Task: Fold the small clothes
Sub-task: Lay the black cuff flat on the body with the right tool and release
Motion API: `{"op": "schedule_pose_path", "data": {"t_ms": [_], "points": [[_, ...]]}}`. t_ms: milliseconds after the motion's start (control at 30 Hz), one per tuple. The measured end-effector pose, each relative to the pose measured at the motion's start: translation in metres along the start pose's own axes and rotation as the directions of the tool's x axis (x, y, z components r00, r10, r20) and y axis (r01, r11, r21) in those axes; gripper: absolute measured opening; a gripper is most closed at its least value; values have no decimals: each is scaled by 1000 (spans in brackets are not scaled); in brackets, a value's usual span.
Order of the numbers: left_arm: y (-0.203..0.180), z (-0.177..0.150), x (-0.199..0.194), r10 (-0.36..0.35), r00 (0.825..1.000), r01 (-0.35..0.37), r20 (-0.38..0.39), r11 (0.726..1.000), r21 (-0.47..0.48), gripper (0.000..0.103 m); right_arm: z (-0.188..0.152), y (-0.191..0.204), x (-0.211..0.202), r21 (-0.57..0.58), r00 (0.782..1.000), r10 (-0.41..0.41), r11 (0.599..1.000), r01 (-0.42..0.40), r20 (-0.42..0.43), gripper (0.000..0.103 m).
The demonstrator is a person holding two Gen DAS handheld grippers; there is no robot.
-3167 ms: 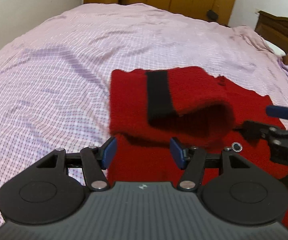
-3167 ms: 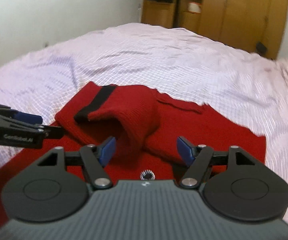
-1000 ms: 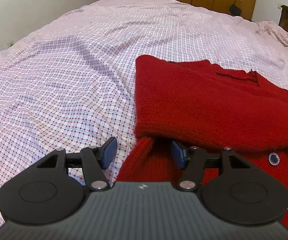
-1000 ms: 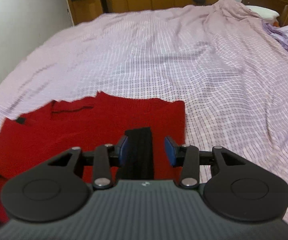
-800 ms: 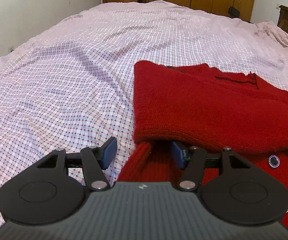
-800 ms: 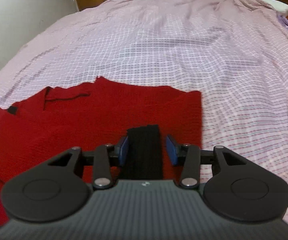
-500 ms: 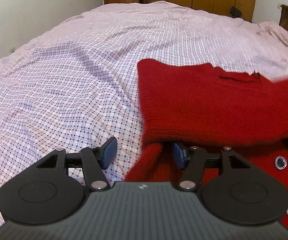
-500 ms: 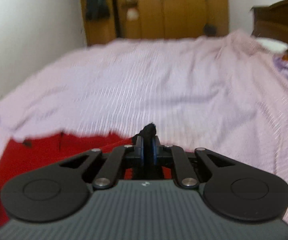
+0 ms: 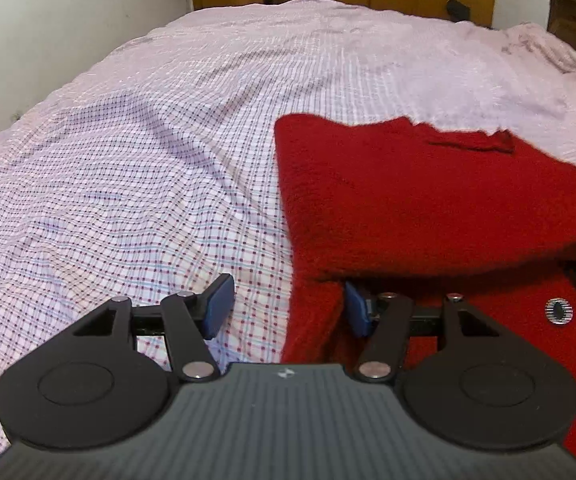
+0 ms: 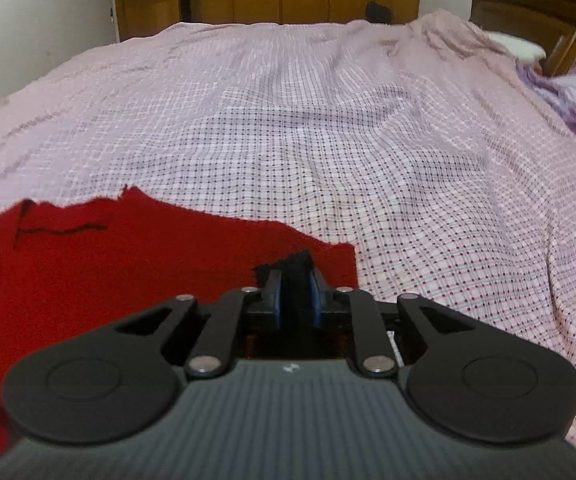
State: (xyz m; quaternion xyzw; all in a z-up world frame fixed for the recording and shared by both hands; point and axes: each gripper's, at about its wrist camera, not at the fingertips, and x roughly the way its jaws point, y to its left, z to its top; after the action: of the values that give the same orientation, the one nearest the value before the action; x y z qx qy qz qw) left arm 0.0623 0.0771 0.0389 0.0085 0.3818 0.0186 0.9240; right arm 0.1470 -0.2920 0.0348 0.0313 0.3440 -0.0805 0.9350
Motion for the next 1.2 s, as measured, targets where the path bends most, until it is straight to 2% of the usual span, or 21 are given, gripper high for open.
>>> {"op": "schedule_pose_path", "data": {"t_ms": [167, 300, 433, 533, 600, 667, 767, 867, 1000, 1033, 1100, 1133, 1200], "points": [[9, 9, -33, -51, 997, 51, 60, 999, -8, 64, 12, -20, -29, 115, 998, 61, 991, -61, 2, 24], [0, 20, -43, -74, 992, 71, 107, 997, 29, 64, 8, -23, -64, 105, 994, 105, 989, -109, 44, 24], [-16, 26, -26, -57, 994, 51, 94, 996, 70, 64, -9, -21, -88, 73, 986, 162, 984, -165, 40, 24], [-23, 25, -3, -33, 998, 27, 60, 995, 91, 64, -23, -21, -85, 46, 986, 170, 984, -169, -2, 23], [-23, 24, 13, -9, 999, 7, 30, 996, 91, 64, -33, -19, -74, 20, 990, 139, 990, -138, -37, 21], [-19, 23, 27, -22, 1000, 22, -8, 997, 70, 66, -43, -19, -59, 6, 990, 129, 992, -129, -64, 21], [-11, 23, 41, -30, 999, 32, -44, 999, 40, 74, -53, -12, -47, -64, 993, 107, 992, -110, -40, 20], [-6, 24, 45, -34, 998, 36, -55, 999, 39, 78, -52, -13, -44, -31, 994, 106, 994, -107, -31, 20], [-8, 24, 33, -19, 999, 22, -46, 998, 56, 78, -50, -18, -51, 9, 992, 123, 992, -123, -14, 22], [-8, 24, 28, -17, 999, 19, -43, 998, 56, 78, -49, -18, -56, 8, 992, 122, 993, -122, -12, 28], [-8, 24, 16, -17, 999, 19, -41, 998, 57, 78, -48, -15, -70, -6, 992, 125, 992, -125, -5, 51], [-8, 22, 9, -19, 999, 21, -41, 998, 59, 78, -48, -14, -80, -13, 990, 139, 990, -139, 3, 66], [-9, 18, -7, -20, 999, 23, -40, 997, 73, 78, -50, -11, -96, -32, 985, 174, 984, -174, 10, 69]]}}
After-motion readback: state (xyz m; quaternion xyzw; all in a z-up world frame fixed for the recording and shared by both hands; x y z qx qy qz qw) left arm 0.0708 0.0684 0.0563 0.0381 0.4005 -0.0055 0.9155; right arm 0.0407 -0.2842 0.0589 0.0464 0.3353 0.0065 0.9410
